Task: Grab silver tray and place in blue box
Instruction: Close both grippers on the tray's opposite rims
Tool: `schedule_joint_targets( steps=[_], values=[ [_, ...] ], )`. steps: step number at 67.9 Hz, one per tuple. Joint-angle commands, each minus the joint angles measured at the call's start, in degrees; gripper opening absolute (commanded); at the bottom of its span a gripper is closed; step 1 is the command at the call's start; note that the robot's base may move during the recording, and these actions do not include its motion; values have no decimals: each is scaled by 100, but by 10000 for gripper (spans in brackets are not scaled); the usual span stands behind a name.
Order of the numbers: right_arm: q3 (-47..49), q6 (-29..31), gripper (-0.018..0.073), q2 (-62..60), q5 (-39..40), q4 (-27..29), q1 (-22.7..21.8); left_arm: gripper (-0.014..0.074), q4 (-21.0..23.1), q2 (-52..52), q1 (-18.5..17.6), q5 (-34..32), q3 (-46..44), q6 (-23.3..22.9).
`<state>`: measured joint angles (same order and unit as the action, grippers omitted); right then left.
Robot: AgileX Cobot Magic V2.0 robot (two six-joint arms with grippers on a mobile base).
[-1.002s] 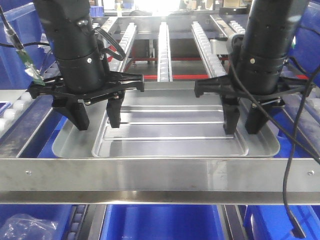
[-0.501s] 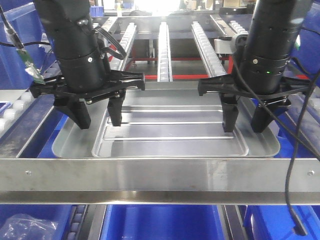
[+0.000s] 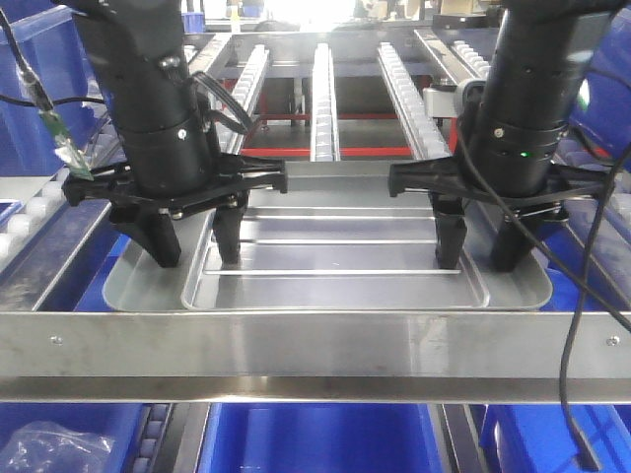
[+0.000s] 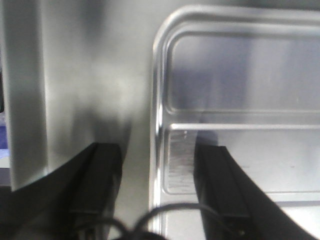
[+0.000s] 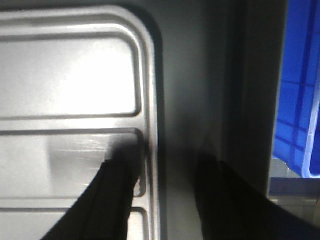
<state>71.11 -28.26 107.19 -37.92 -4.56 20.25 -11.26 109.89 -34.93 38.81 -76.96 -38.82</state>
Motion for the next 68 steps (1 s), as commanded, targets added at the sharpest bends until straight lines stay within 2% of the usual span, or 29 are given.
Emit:
schedule_joint_targets(
  steps=[1, 25, 34, 39, 48, 51, 68],
  values=[
    [151, 17, 422, -229, 105, -17, -11, 219, -21, -277, -41, -51, -182, -29],
    [151, 17, 419, -229, 94, -17, -11, 146, -21, -277, -41, -11, -182, -29],
    [151, 17, 307, -229, 57, -17, -11, 73, -21, -277, -41, 23, -182, -29],
    [151, 17, 185, -229, 49, -17, -11, 19, -21, -277, -41, 23, -182, -29],
    [151, 17, 46, -229, 47, -17, -11, -74, -21, -277, -41, 23, -182, -29],
    [151, 17, 50, -229, 47, -17, -11, -102, -21, -277, -41, 23, -182, -29],
    [151, 17, 50, -229, 47, -17, -11, -100, -21, -277, -41, 10, -182, -29]
  ],
)
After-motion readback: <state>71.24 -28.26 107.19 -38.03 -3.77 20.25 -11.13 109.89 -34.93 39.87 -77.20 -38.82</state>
